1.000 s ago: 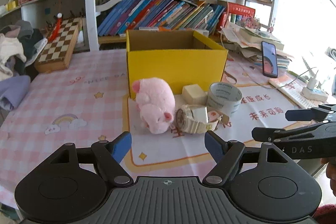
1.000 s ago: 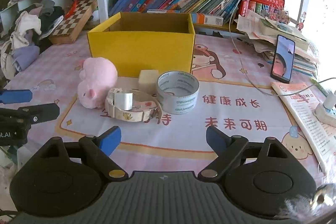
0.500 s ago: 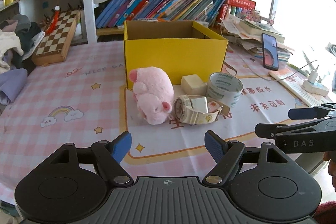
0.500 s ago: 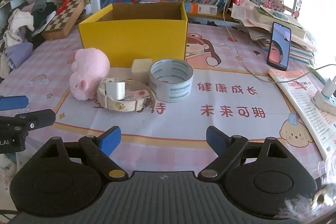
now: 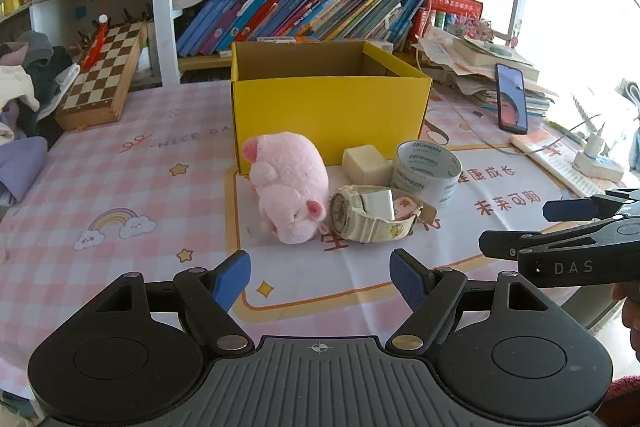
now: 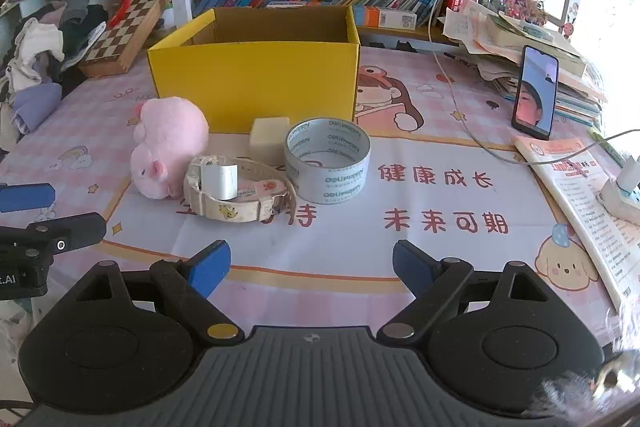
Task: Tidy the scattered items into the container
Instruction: 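Withdraw both tools from the box back toward the remaining items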
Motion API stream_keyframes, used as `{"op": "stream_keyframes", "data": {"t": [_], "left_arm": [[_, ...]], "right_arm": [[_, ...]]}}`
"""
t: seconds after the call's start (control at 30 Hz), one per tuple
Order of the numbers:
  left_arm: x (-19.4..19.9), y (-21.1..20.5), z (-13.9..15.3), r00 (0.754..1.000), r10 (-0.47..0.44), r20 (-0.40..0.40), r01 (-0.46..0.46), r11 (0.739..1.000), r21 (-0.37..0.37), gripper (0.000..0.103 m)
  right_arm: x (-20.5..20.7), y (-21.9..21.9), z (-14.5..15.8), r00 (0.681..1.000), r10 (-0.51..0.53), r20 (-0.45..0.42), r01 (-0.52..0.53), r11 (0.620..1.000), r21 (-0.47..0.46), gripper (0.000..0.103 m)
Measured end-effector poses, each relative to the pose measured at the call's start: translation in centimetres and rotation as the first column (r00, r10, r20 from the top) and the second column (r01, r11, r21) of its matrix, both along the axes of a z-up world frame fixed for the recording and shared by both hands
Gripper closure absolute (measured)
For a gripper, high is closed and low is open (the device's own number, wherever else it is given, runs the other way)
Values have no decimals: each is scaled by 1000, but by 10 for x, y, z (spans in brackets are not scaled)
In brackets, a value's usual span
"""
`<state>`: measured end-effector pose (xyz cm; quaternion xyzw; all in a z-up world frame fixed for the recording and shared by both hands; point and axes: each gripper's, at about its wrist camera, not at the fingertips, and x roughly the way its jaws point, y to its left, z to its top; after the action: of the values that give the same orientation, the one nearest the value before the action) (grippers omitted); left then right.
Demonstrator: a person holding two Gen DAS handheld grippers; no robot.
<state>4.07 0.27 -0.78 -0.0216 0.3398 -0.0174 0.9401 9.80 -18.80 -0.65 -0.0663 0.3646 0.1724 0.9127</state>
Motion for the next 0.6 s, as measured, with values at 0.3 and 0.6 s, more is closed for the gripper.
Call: {"op": "stream_keyframes", "data": {"t": [0.3, 0.6], "left_arm": [[-1, 2, 0, 1000, 5, 1, -5, 1000, 6, 24], [-1, 0, -1, 1000, -4, -7, 4, 1000, 3, 24]], "right_arm": [[0, 0, 0, 1000, -5, 3, 5, 1000, 8, 15], [1, 0, 1, 1000, 1, 0, -1, 1000, 2, 15]]}}
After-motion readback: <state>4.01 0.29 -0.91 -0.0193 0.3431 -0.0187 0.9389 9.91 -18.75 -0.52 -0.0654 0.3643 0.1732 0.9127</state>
